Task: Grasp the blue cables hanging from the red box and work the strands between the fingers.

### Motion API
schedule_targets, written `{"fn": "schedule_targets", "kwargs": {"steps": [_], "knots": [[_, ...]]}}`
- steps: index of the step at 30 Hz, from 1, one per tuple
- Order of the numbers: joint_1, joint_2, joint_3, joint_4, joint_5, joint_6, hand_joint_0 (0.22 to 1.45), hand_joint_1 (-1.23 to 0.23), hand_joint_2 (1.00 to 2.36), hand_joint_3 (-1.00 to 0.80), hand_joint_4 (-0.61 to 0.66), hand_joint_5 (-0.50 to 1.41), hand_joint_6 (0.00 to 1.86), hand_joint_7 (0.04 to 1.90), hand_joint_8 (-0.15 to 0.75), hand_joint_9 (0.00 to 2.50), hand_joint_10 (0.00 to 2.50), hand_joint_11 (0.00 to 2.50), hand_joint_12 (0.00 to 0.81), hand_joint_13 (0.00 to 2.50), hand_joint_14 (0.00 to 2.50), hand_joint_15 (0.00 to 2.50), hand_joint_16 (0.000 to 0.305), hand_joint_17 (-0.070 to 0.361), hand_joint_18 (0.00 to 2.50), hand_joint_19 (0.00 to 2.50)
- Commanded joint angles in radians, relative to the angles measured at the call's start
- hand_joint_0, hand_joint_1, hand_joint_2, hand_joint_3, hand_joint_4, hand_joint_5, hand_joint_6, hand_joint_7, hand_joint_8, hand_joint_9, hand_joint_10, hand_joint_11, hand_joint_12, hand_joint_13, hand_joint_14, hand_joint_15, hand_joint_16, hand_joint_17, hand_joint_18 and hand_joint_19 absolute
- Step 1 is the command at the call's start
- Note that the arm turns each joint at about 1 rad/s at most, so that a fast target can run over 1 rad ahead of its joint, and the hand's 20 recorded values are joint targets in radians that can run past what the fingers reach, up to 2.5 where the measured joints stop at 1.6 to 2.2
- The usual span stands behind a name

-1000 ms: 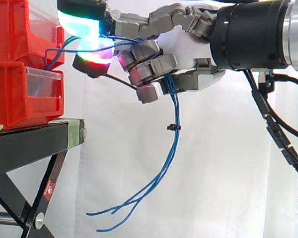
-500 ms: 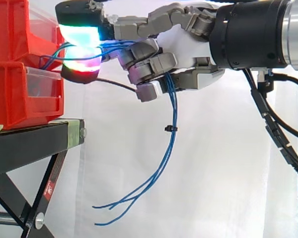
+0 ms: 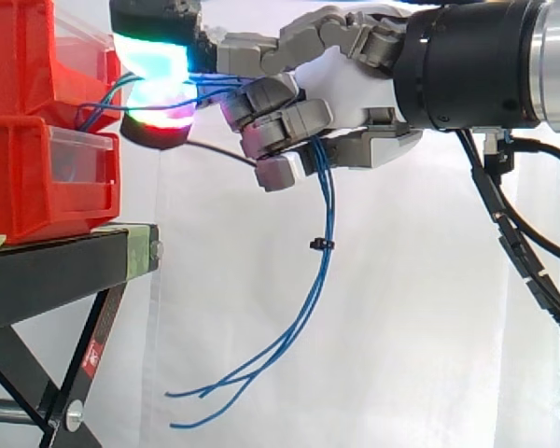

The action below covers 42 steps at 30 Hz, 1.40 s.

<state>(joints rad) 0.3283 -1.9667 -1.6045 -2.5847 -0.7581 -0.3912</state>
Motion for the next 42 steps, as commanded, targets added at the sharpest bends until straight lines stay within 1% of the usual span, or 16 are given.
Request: {"fn": "schedule_targets", "kwargs": {"steps": [1,3,6,8,9,11,15,17,19,23,27,29,31,36,39,42], "knots": [[0.0,0.0,0.0,0.0,0.0,0.0,1.28,-0.72,1.01,-0.17,0.36,0.69,0.02,1.36,0.376,0.67,2.5,2.46,0.418,1.0,2.5,1.32,0.045,0.102,1.37,1.28],[-0.002,0.0,0.0,0.0,0.0,0.0,1.19,-0.73,1.0,-0.07,0.43,0.66,0.02,1.13,0.376,0.67,2.5,2.46,0.418,1.0,2.5,1.32,0.045,0.102,1.37,1.28],[0.0,0.0,0.0,0.0,0.0,0.0,0.94,-0.71,1.28,-0.17,0.51,0.59,0.02,0.94,0.376,0.67,2.5,2.46,0.418,1.0,2.5,1.32,0.045,0.102,1.37,1.28],[0.0,-0.001,0.0,0.0,0.0,0.0,1.0,-0.72,1.17,-0.16,0.49,0.57,0.02,0.93,0.376,0.67,2.5,2.46,0.418,1.0,2.5,1.32,0.045,0.102,1.37,1.28],[-0.002,0.0,0.0,0.0,0.0,0.0,1.14,-0.71,1.01,-0.09,0.43,0.56,0.02,0.97,0.376,0.67,2.5,2.46,0.418,1.0,2.5,1.32,0.045,0.102,1.37,1.28],[0.0,-0.001,0.0,0.0,0.0,0.0,1.19,-0.7,1.01,-0.07,0.29,0.59,0.02,1.16,0.376,0.67,2.5,2.46,0.418,1.0,2.5,1.32,0.045,0.102,1.37,1.28],[0.0,0.0,0.0,-0.002,0.0,0.002,1.06,-0.72,1.08,-0.01,0.18,0.58,0.0,1.52,0.376,0.67,2.5,2.46,0.418,1.0,2.5,1.32,0.045,0.102,1.37,1.28],[0.0,0.0,0.0,-0.003,0.0,0.002,0.92,-0.76,1.23,-0.13,0.23,0.32,0.47,1.28,0.376,0.67,2.5,2.46,0.418,1.0,2.5,1.32,0.045,0.102,1.37,1.28],[0.0,0.0,0.0,-0.003,0.0,0.002,0.91,-0.76,1.01,-0.13,0.26,0.1,0.83,1.14,0.376,0.67,2.5,2.46,0.418,1.0,2.5,1.32,0.045,0.102,1.37,1.28],[-0.002,0.0,0.0,-0.005,0.0,0.002,0.89,-0.76,1.01,-0.43,0.23,-0.07,1.18,1.16,0.376,0.67,2.5,2.46,0.418,1.0,2.5,1.32,0.045,0.102,1.37,1.28],[0.0,0.0,0.0,-0.002,0.0,0.0,1.16,-0.8,1.01,-0.43,0.09,-0.1,1.38,1.15,0.376,0.67,2.5,2.46,0.418,1.0,2.5,1.32,0.045,0.102,1.37,1.28],[0.0,0.0,0.0,0.0,0.0,0.0,1.26,-0.74,1.01,-0.33,0.1,0.0,1.27,1.24,0.376,0.67,2.5,2.46,0.418,1.0,2.5,1.32,0.045,0.102,1.37,1.28],[0.0,0.0,0.0,-0.002,0.0,0.0,1.3,-0.66,1.01,-0.26,0.21,0.59,0.05,1.6,0.376,0.67,2.5,2.46,0.418,1.0,2.5,1.32,0.045,0.102,1.37,1.28],[0.0,0.0,0.0,0.0,0.0,0.0,1.07,-0.68,1.0,-0.15,0.33,0.55,0.02,1.19,0.376,0.67,2.5,2.46,0.418,1.0,2.5,1.32,0.045,0.102,1.37,1.28],[0.0,0.0,0.0,0.0,0.0,0.0,0.83,-0.54,1.31,-0.29,0.39,0.48,0.02,0.93,0.376,0.67,2.5,2.46,0.418,1.0,2.5,1.32,0.045,0.102,1.37,1.28],[0.0,0.0,0.0,0.0,0.0,0.0,0.82,-0.51,1.33,-0.31,0.42,0.44,0.02,0.86,0.376,0.67,2.5,2.46,0.418,1.0,2.5,1.32,0.045,0.102,1.37,1.28]]}}
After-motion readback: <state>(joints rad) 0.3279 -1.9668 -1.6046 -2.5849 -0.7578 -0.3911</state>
